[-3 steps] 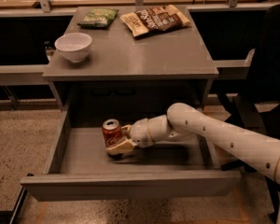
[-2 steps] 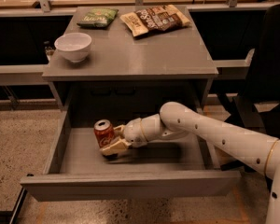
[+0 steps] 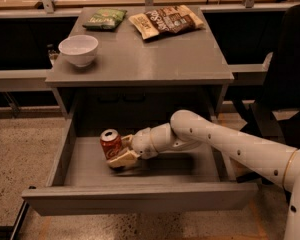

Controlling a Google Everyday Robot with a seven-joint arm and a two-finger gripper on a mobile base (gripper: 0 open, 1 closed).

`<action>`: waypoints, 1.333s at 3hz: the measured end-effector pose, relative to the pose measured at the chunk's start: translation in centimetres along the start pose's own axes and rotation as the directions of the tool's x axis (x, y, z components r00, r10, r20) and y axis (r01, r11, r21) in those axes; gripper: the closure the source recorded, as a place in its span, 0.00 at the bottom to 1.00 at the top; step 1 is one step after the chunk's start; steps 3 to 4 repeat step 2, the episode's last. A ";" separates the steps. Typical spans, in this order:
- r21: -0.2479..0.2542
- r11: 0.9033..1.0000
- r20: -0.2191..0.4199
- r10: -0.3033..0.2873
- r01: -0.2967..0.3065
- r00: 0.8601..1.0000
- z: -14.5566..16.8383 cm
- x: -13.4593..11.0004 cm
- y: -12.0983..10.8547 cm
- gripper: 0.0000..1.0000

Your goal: Place coke can into top drawer

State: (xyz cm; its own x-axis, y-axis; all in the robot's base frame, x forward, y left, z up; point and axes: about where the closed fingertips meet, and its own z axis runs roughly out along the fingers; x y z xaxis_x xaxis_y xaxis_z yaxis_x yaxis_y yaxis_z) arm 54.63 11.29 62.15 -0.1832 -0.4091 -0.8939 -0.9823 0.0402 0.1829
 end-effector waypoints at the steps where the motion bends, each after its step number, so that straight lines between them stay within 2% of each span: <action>1: -0.004 1.000 0.000 0.000 0.000 1.000 0.2 0.0 0.1 0.00; 4: -0.005 1.000 0.000 -0.001 0.001 1.000 0.2 0.0 0.1 0.00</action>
Offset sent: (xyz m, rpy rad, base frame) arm -0.0008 0.0014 -0.0002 0.0005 0.0008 0.0029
